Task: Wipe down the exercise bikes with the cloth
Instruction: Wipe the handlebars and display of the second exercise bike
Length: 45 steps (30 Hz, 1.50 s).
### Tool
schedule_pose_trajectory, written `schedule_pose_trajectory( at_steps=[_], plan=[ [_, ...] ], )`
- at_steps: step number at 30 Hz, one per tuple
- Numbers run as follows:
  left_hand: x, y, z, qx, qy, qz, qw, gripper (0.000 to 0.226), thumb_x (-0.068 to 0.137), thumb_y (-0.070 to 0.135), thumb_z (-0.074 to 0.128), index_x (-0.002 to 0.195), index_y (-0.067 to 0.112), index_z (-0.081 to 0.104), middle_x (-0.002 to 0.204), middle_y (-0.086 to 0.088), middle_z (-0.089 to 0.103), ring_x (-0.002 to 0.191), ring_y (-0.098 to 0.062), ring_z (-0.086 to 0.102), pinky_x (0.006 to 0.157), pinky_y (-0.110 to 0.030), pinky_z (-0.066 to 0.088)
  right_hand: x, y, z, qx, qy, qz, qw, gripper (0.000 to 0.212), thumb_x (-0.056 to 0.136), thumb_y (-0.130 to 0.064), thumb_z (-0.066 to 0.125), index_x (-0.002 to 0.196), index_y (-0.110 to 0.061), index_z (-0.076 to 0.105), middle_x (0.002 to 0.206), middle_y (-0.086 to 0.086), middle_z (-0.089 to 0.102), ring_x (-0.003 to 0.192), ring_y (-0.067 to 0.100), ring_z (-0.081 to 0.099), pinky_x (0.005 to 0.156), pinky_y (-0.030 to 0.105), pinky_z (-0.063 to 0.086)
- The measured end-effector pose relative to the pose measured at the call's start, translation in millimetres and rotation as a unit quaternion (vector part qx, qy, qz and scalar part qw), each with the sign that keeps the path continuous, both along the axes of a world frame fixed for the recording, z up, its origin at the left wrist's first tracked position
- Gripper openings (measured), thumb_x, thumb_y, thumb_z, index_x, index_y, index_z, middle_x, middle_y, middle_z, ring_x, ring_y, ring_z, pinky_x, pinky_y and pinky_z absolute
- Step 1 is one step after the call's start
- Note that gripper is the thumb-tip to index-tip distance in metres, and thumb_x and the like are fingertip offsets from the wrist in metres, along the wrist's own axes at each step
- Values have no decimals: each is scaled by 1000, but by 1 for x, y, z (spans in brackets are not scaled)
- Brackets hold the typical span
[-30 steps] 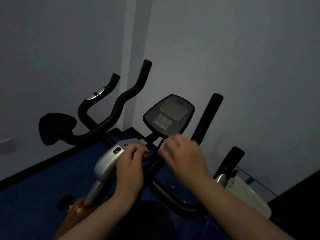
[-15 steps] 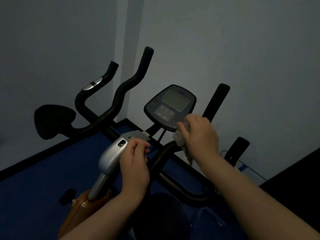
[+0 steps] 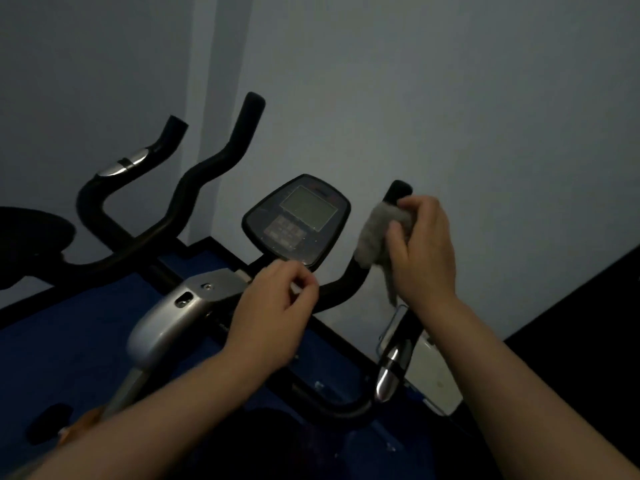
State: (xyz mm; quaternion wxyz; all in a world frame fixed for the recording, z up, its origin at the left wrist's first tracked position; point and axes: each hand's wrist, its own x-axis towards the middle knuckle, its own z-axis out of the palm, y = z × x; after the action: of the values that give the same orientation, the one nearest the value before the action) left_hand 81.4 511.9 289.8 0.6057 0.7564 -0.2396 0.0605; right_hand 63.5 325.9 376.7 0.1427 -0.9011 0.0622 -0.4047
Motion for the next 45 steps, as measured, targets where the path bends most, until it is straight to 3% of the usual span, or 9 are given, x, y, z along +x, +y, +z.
schedule_pose_trajectory(
  at_steps=[5,9,13,19,24,30,35,40,45],
  plan=[
    [29,-44,16,133,37,36,990,21,95,31,47,85,19,60,85,7,56,80,-15,56,78,-41,47,20,8,-19,-95,56,-19,994,21,87,-22,65,105,-11,64,111,6,56,99,23,45,73,34,46],
    [22,-49,4,250,-42,70,965,30,98,36,40,71,25,48,68,11,48,64,-13,50,62,-34,37,4,29,-57,-10,63,-9,998,12,91,-19,60,102,-18,66,110,-2,54,98,14,39,71,28,44],
    [19,-46,4,234,-72,87,966,31,97,36,41,69,27,47,64,9,51,58,-8,49,60,-32,31,-16,22,-53,38,82,63,994,13,92,-18,54,100,-28,57,104,-10,40,98,11,42,74,17,40],
    [18,-45,6,229,-45,92,968,25,97,34,44,81,23,59,67,11,56,62,-7,54,67,-31,36,13,14,-31,27,27,-26,999,19,92,-4,55,105,-16,63,118,5,47,108,21,42,76,26,43],
    [18,-43,7,204,-24,80,975,19,95,33,48,82,25,60,60,12,52,58,-5,53,64,-32,38,-27,20,-65,119,77,73,987,25,92,-5,55,97,-30,58,107,-13,39,100,10,48,80,21,46],
    [21,-40,7,136,54,68,987,21,94,33,48,77,28,59,69,8,62,66,-8,58,62,-34,46,9,17,-28,89,37,-13,995,13,93,-12,56,100,-22,62,114,-2,46,107,17,42,77,24,44],
    [23,-38,4,102,70,47,991,21,94,33,50,74,31,57,67,5,63,62,-7,58,55,-31,44,-29,35,-64,132,81,86,984,16,88,-18,63,92,-32,60,103,-18,41,98,4,47,75,9,37],
    [22,-39,4,132,45,56,989,22,93,34,50,73,32,57,64,5,63,60,-5,58,53,-25,41,5,-1,11,173,-122,15,977,15,82,-34,68,92,-28,59,105,-9,38,95,10,50,68,3,40],
    [22,-39,5,126,56,60,989,22,92,34,50,71,32,57,62,5,64,64,-4,59,55,-27,45,58,-1,17,221,-107,-3,969,19,88,-39,62,98,-23,61,107,-3,48,102,20,49,69,18,36]
  ],
)
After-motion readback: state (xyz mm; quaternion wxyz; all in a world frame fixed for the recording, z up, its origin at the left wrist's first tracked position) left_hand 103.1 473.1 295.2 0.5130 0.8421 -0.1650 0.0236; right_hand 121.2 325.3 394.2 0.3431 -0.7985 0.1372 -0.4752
